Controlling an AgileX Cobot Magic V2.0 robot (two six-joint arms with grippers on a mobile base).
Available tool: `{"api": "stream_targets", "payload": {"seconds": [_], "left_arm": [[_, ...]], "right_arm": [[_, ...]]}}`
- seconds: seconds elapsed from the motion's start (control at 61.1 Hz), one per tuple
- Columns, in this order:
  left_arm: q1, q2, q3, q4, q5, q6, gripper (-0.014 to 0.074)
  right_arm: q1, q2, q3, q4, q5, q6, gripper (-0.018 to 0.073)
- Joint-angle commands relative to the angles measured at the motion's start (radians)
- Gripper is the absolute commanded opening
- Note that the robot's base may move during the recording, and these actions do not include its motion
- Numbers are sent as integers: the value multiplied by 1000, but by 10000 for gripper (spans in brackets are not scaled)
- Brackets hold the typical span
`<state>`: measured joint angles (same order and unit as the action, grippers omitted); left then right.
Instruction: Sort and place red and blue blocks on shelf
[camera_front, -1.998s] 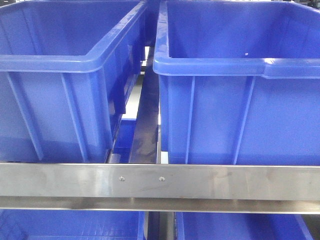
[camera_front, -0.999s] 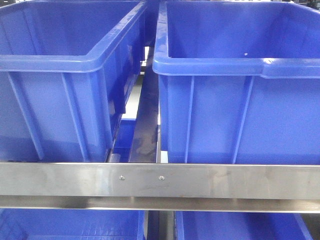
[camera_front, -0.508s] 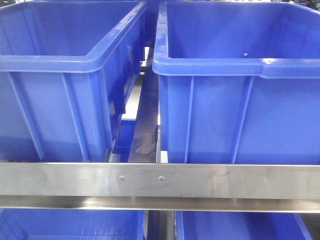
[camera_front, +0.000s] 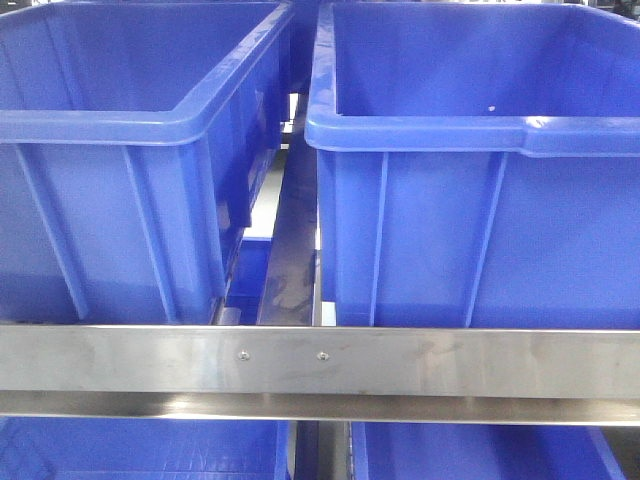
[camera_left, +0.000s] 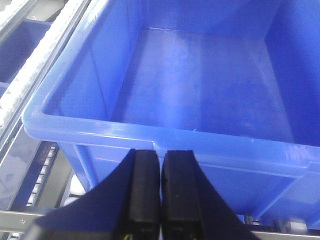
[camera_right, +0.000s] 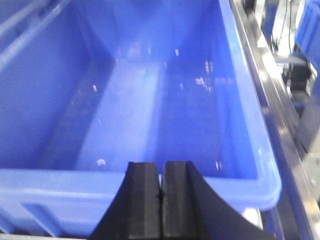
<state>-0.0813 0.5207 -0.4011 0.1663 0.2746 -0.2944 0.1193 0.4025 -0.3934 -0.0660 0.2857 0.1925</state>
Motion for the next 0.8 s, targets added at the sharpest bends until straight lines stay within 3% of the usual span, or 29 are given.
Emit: {"api": "stream_targets", "payload": {"seconds": [0.0, 0.786], "left_arm": [[1, 1, -28, 6, -65, -5, 122], [1, 1, -28, 6, -65, -5, 122]], "right_arm": [[3, 2, -27, -10, -54, -12, 55], [3, 2, -27, -10, -52, -12, 55]]}}
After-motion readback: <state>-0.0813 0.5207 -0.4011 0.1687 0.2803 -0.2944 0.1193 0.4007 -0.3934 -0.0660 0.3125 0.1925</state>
